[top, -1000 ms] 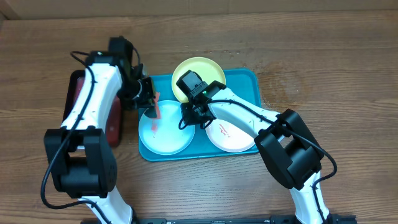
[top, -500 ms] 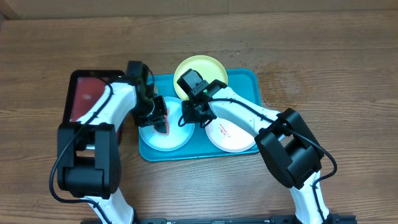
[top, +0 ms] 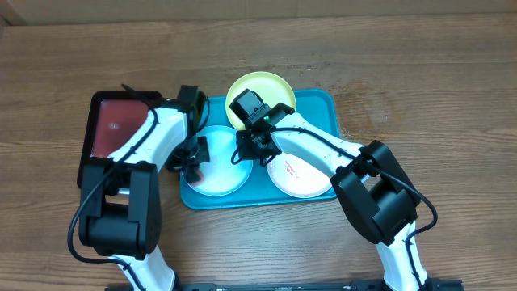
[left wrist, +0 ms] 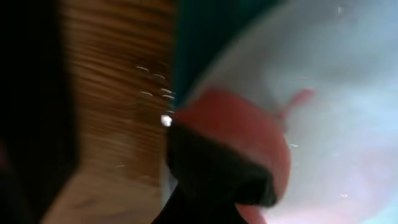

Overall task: Clean dirty plates on tray and stack at the side
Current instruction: 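Scrub the light blue plate with the sponge in the left gripper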

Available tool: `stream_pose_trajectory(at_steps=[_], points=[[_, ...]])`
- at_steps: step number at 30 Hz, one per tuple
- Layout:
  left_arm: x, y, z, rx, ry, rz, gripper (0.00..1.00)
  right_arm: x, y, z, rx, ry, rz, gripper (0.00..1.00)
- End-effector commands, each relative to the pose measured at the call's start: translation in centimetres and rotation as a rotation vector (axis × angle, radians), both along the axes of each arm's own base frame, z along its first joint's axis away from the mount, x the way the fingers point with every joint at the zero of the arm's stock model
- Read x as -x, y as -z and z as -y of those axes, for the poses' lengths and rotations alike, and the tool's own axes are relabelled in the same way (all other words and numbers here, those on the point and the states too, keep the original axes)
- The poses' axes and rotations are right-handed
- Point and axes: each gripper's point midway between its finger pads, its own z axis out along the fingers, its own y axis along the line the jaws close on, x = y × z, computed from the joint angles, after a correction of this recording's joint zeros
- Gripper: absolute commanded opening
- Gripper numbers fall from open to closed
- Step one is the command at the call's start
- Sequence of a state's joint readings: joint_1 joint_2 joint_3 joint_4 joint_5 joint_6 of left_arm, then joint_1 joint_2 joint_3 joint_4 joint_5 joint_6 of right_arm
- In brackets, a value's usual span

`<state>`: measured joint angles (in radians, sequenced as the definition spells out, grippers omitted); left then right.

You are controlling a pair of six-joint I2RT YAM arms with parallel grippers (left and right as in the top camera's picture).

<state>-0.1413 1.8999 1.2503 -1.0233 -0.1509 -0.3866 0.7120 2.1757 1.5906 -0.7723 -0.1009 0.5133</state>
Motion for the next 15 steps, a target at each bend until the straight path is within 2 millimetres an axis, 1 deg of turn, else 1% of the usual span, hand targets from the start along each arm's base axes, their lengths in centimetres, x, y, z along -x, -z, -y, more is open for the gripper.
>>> stream_pose_trajectory(at_steps=[1, 3, 5, 6, 9, 15], points=[[-3.0, -2.4, -1.6, -0.079, -0.029, 0.099, 0.04, -0.5, 1.1, 0.6, 0.033, 0.032, -0.003, 0.04], [-4.1, -2.7, 0.3, 0.025, -0.028, 0.131, 0.04, -0.5, 1.1, 0.6, 0.033, 0.032, -0.003, 0.04], [-5.0, -2.6, 2.9, 0.170, -0.004, 0.158, 0.04, -0.5, 1.1, 0.6, 0.033, 0.032, -0.003, 0.04], [-5.4, -2.5, 4.9, 0.274, 0.001, 0.172, 0.04, -0.5, 1.1, 0.6, 0.033, 0.032, -0.004, 0.04], [-5.5, -2.5, 6.5, 0.338, 0.017, 0.177, 0.04, -0.5, 1.1, 0.6, 0.033, 0.031, -0.005, 0.04], [-5.0, -1.7, 8.0, 0.340, 0.028, 0.152, 0.04, -0.4, 1.1, 0.4, 0.018, 0.026, -0.013, 0.04]])
